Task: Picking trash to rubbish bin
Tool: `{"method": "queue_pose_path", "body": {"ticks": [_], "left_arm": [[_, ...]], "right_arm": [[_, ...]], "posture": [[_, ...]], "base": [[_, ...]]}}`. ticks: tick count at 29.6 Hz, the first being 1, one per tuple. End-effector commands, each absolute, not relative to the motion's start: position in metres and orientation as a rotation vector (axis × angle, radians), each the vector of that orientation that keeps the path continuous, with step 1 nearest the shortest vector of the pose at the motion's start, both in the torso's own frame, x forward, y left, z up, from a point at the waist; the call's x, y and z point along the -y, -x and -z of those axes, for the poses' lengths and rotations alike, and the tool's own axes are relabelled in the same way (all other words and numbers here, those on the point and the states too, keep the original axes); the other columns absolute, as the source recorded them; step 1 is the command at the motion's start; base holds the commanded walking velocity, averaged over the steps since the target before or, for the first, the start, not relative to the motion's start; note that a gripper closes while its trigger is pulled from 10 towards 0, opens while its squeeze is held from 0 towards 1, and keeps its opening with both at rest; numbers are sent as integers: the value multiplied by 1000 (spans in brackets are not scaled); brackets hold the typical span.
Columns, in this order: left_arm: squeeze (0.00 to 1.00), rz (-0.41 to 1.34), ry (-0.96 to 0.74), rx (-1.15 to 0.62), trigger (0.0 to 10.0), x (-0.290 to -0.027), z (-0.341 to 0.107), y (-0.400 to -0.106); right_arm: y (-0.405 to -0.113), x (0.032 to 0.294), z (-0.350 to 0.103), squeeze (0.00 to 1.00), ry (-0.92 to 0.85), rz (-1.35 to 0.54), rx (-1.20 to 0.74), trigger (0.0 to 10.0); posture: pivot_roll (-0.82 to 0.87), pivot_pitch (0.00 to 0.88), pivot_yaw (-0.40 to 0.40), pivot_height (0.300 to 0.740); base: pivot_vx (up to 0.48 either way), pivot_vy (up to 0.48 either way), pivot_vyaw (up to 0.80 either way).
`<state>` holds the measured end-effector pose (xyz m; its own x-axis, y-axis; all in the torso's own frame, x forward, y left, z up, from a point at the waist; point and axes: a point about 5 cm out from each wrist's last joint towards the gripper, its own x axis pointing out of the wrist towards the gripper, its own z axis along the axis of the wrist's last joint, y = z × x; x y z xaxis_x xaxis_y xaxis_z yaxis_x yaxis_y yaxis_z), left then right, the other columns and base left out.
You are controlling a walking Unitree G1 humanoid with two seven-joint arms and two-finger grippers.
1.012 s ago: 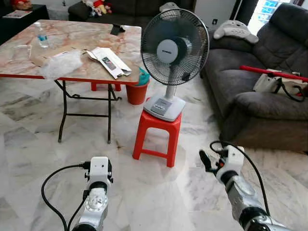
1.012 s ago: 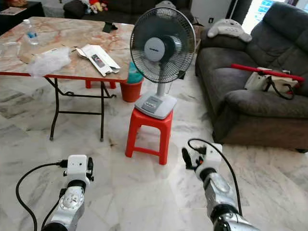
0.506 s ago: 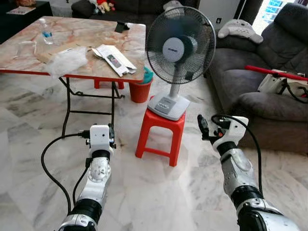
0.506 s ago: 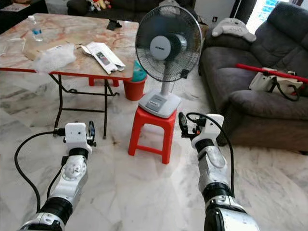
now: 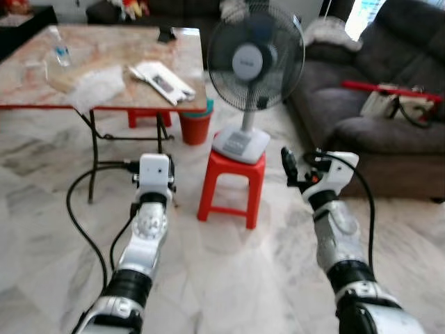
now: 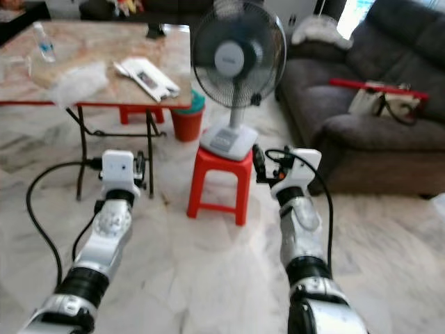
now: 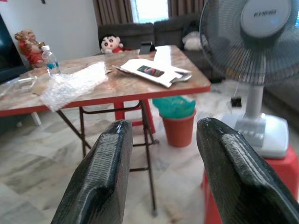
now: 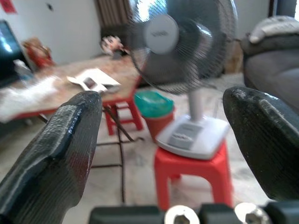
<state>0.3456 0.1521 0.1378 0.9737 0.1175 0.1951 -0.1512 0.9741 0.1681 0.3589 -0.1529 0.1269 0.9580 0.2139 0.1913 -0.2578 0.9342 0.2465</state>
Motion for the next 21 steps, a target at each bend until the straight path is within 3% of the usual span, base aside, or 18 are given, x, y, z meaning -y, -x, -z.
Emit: {"method": "queue_pose_path", "body": {"ticks": [1,10,18,21], "left_arm": [[0,-103,-179,213,10000,-141,-152,-349],[0,-73,-203,205,10000,-134,-159,-348],[0,-136,-195,184,10000,-133,-164,-351],[0,-102,-111,178,10000,-127,-165,-347]], "right_arm": [[-360,154,-136,0,-269,-243,191,10000],[-360,145,-140,0,-297,-257,203,10000],[-360,138,-146,0,-303,-277,200,10000],[-361,134,-151,0,-305,-295,192,10000]], "posture": [[-13,0,-50,740],[-8,0,-39,740],[-19,0,-38,740],[-18,0,-44,740]], "base": [[0,247,0],[0,251,0],[0,0,0],[0,0,0]]}}
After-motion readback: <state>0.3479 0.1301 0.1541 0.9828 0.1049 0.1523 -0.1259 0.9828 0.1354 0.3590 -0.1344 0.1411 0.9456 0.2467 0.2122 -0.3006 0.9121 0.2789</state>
